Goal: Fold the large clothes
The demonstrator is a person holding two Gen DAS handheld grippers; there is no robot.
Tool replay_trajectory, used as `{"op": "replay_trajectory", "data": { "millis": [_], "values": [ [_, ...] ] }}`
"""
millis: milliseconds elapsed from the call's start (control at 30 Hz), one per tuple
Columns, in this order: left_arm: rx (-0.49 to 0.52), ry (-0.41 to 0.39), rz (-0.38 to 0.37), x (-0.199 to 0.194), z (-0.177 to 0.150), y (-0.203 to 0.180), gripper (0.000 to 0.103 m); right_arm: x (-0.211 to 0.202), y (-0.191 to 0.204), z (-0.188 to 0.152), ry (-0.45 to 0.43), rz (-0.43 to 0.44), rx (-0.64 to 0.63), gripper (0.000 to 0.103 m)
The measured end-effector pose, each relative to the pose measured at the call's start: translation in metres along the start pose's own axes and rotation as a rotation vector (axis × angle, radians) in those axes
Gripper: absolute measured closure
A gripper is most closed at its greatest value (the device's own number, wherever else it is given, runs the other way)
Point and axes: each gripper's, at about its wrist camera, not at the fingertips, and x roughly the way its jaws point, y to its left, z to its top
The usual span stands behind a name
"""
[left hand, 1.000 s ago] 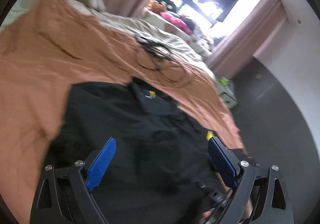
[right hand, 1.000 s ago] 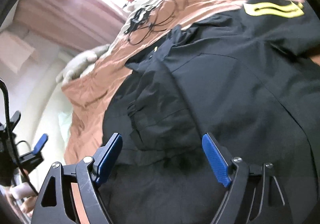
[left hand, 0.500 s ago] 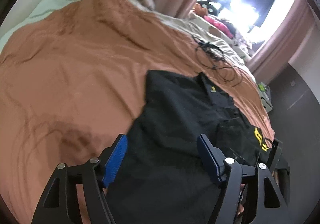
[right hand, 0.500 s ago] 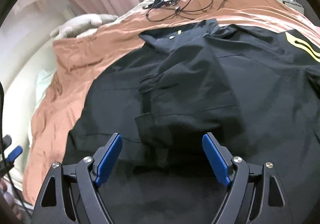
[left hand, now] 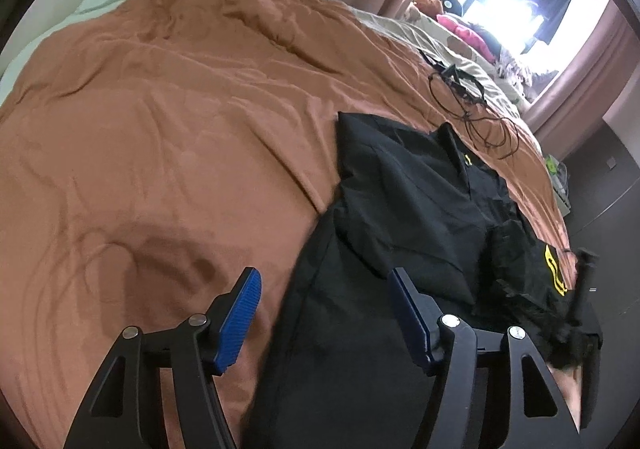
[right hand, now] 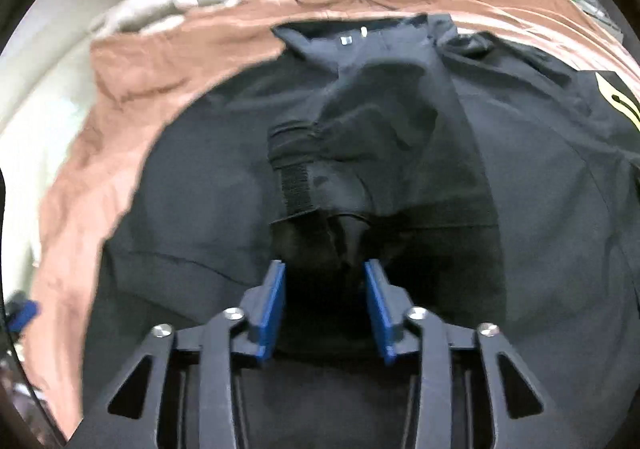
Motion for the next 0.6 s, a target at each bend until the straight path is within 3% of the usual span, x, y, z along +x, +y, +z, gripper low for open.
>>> {"op": "replay_trajectory", "data": {
  "millis": [233, 300, 400, 433, 467, 533, 600],
  "values": [
    [0.011, 0.032, -0.001, 0.021, 0.000, -0.021, 0.036, -0.065, -0.068, 0.013, -0.135, 0.045, 0.166, 0.067],
    [0.020, 0.032, 0.003, 0.024, 0.001, -0.027, 0.036, -0.077, -0.085, 0.015, -0.157, 0.008, 0.202, 0.067],
    [0.024, 0.038, 0.005, 0.028, 0.002, -0.032, 0.036, -0.090, -0.119, 0.011, -0.151, -0.107, 0.326, 0.058],
    [0.025, 0.043, 0.011, 0.031, 0.002, -0.033, 0.036, -0.095, -0.134, 0.007, -0.157, -0.109, 0.391, 0.055],
    [0.023, 0.047, 0.015, 0.032, 0.003, -0.034, 0.036, -0.098, -0.149, 0.001, -0.160, -0.077, 0.466, 0.036],
    [0.017, 0.053, 0.027, 0.036, 0.003, -0.035, 0.036, -0.097, -0.172, -0.012, -0.163, 0.018, 0.600, 0.010],
    [0.016, 0.056, 0.038, 0.041, 0.004, -0.035, 0.036, -0.091, -0.188, -0.030, -0.126, 0.040, 0.709, 0.010]
  ]
}}
